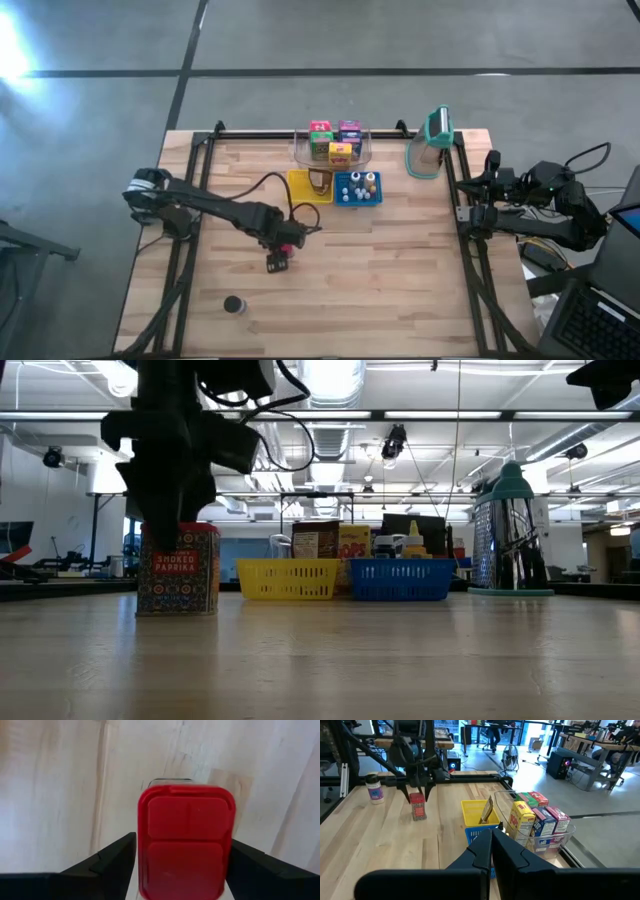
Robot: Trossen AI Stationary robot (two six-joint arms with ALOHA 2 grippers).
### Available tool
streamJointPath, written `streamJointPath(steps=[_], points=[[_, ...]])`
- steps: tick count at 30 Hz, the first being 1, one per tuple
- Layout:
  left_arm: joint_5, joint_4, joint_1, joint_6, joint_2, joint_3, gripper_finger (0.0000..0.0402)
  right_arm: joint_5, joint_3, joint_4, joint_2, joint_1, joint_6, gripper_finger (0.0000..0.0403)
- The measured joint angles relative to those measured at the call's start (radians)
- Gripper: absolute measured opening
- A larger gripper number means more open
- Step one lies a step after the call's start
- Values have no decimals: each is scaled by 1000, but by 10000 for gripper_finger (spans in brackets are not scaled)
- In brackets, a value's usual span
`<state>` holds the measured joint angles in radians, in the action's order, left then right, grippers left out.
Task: Pick & Place Kitchen Items
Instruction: Put the red seasoning can into the yellow bin
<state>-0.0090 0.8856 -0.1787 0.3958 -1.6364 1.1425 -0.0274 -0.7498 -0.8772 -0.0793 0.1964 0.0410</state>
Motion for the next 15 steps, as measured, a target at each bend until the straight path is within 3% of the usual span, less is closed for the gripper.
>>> streamJointPath(steps=[15], points=[[0,-95,0,-6,0,-38,257,0,0,0,0,0,0,8]])
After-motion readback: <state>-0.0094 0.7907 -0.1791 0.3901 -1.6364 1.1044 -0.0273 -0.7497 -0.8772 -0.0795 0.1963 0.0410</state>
